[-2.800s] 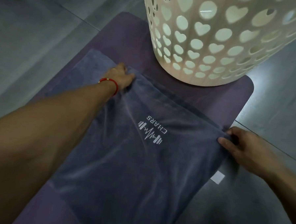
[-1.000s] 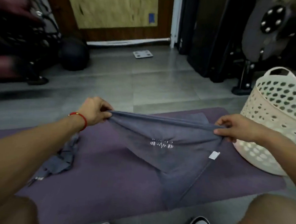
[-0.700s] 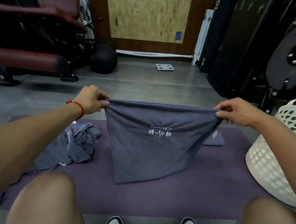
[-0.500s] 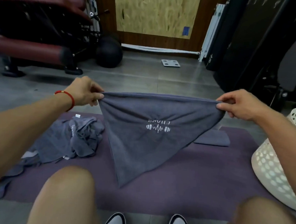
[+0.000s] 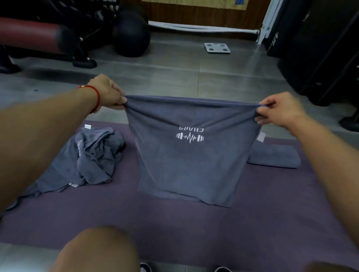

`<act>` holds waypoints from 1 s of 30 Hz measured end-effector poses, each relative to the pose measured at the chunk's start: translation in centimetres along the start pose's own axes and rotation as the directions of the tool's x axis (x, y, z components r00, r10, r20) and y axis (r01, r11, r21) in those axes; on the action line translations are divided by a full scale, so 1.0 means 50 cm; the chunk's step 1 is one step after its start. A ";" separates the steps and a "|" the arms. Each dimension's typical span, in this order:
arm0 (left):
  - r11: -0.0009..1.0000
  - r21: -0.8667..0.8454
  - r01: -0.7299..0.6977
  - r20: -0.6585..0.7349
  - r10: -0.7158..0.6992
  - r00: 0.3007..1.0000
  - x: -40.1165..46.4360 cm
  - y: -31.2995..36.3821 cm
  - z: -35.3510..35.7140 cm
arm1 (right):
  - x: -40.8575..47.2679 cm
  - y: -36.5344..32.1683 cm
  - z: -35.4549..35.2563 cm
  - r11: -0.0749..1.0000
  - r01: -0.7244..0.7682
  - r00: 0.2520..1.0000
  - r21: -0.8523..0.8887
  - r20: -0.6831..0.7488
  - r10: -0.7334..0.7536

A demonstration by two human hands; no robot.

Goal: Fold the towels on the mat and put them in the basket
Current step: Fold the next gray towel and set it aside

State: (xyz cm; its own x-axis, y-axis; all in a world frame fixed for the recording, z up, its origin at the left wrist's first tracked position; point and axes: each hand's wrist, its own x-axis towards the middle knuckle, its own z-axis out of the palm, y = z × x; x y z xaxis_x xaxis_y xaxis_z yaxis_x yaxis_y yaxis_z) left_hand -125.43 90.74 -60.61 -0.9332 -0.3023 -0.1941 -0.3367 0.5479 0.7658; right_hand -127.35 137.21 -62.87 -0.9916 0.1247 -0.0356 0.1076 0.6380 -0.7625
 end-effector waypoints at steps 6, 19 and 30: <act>0.961 0.145 -0.236 -0.229 0.264 0.937 0.047 0.070 0.013 | 0.071 -0.007 -0.005 0.985 0.119 0.972 0.122 -0.217 -0.091; 0.792 0.325 -0.516 -0.063 0.563 0.824 -0.130 -0.223 0.171 | -0.140 0.264 0.100 0.987 0.154 0.986 0.048 -0.073 -0.150; 0.820 0.496 -0.285 0.258 0.174 0.950 -0.291 -0.586 0.375 | -0.368 0.575 0.292 0.945 -0.034 0.947 -0.325 0.293 0.135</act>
State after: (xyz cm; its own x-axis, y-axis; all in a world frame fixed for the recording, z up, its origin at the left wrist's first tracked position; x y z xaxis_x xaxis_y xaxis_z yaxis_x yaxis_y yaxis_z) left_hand -104.31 93.71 -91.69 -0.9778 0.0090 -0.2094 -0.0728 0.9223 0.3795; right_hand -107.06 142.15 -93.58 -0.9454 -0.0183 -0.3255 0.1591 0.8454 -0.5098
